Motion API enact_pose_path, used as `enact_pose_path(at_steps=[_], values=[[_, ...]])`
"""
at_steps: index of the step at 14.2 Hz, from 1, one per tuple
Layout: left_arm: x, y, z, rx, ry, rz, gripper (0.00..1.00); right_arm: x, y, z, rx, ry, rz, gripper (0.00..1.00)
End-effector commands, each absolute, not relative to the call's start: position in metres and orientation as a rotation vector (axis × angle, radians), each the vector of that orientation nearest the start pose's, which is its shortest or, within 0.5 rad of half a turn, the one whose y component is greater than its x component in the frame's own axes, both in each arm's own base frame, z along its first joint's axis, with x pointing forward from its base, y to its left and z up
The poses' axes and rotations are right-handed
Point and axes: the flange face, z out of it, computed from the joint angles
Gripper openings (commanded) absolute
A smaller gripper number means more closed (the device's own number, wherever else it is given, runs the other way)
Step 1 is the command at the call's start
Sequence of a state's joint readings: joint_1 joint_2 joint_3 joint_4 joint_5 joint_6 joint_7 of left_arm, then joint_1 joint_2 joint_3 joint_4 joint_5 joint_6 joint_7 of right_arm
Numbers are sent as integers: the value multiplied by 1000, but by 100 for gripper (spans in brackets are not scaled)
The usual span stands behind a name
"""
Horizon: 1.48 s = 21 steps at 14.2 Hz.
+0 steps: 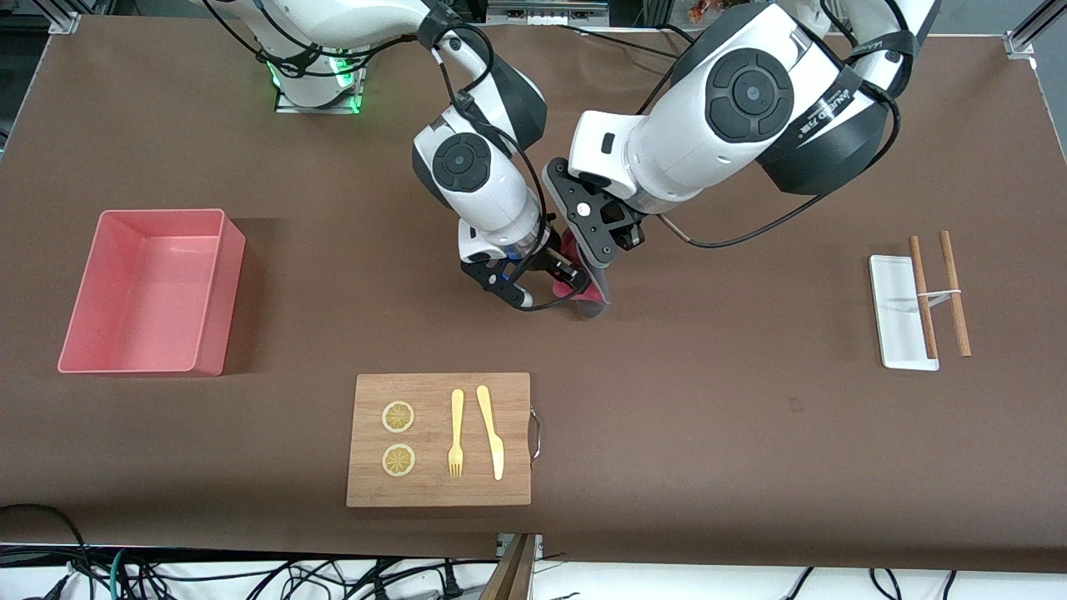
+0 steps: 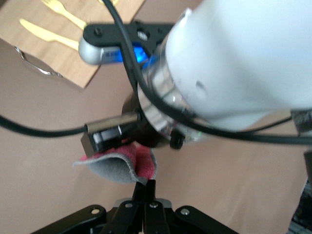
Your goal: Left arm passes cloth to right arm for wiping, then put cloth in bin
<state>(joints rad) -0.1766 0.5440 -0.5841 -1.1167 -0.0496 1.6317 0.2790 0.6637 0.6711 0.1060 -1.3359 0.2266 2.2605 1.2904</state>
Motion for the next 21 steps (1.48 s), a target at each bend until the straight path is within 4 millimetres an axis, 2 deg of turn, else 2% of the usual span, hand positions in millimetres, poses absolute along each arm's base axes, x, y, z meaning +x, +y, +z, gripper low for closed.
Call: enact_pose_path(at_steps=[1, 3, 5, 9, 12, 15, 19, 21], values=[[566, -420, 553, -3124, 1574, -29, 0, 558, 514, 367, -2606, 934, 173, 87], [566, -419, 554, -3125, 1572, -33, 0, 563, 506, 369, -2607, 951, 182, 90], [566, -419, 554, -3125, 1572, -33, 0, 581, 485, 370, -2606, 945, 160, 96], [566, -419, 552, -3123, 1571, -30, 0, 610, 443, 368, -2666, 821, 143, 96], [567, -419, 551, -3125, 1571, -27, 0, 612, 441, 393, -2710, 738, 181, 96], [567, -420, 549, -3125, 1570, -21, 0, 616, 439, 400, -2699, 735, 168, 99], [568, -422, 546, -3136, 1559, -21, 0, 625, 441, 427, -2664, 680, 101, 99], [569, -426, 545, -3155, 1537, -48, 0, 623, 448, 437, -2659, 628, 80, 99]])
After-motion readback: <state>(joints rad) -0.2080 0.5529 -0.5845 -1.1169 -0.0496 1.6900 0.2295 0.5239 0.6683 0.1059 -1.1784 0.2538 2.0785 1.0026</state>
